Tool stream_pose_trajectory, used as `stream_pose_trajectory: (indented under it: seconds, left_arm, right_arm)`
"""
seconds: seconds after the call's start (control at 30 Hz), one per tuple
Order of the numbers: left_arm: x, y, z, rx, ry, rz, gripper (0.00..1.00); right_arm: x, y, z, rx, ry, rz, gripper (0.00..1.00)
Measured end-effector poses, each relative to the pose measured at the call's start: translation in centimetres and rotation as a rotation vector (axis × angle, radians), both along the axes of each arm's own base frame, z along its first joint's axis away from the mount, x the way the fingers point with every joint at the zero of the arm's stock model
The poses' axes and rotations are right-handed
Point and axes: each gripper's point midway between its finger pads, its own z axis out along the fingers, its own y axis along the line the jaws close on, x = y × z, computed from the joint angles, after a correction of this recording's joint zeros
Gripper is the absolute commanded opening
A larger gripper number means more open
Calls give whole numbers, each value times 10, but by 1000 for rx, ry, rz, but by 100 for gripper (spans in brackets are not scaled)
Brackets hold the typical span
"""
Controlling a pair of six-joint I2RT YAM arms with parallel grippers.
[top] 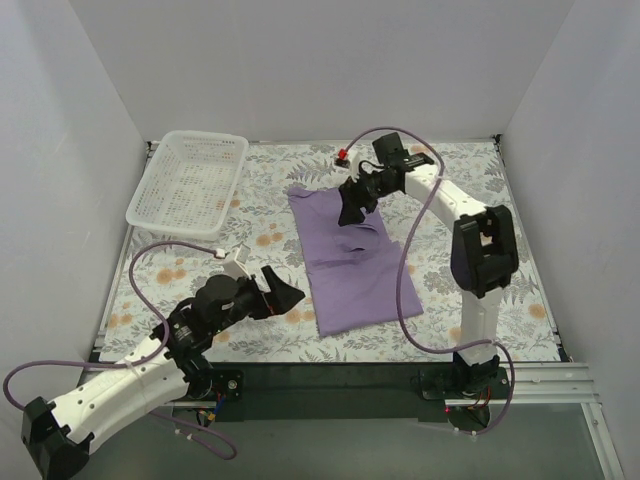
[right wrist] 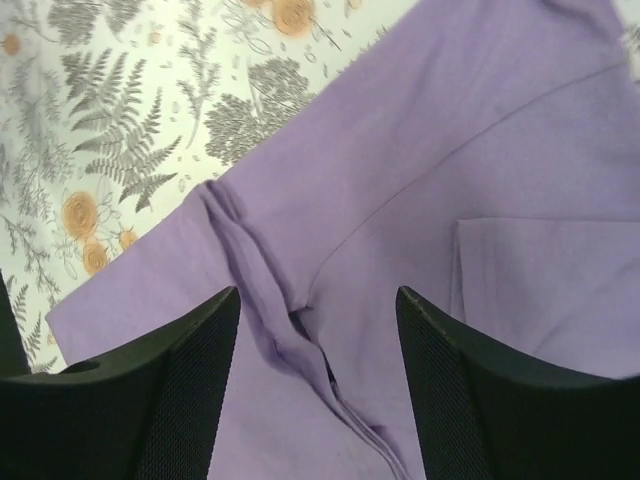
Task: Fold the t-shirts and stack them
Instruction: Fold the tshirt
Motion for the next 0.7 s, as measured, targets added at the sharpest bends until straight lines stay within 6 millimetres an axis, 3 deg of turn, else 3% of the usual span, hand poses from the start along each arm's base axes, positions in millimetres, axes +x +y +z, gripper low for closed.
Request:
stream_pose_trajectory:
  seconds: [0.13, 0.17, 0.2, 0.3, 0.4, 0.53, 0.7]
  left_arm:
    - [0, -13, -8, 84, -60, -121, 93]
    - [1, -18, -9, 111, -80, -170, 93]
    - [1, -25, -10, 138, -101, -222, 93]
    - [4, -47, -13, 230, -165, -385, 93]
    - [-1, -68, -23, 340, -270, -562, 92]
    - [-41, -87, -38, 475, -484, -849, 91]
    - [-61, -86, -51, 584, -667, -975, 88]
  right_arm:
    - [-32, -39, 44, 64, -147, 86, 79]
    - [-42, -51, 54, 85, -230, 124, 85]
    - [-56, -63, 60, 97, -277, 150, 98]
    - [-104, -99, 69, 110, -491, 233, 98]
    - [-150, -110, 48, 94, -572, 316, 98]
    - [-188, -129, 0, 62, -534, 355, 98]
    - [-200, -141, -8, 23, -636, 387, 95]
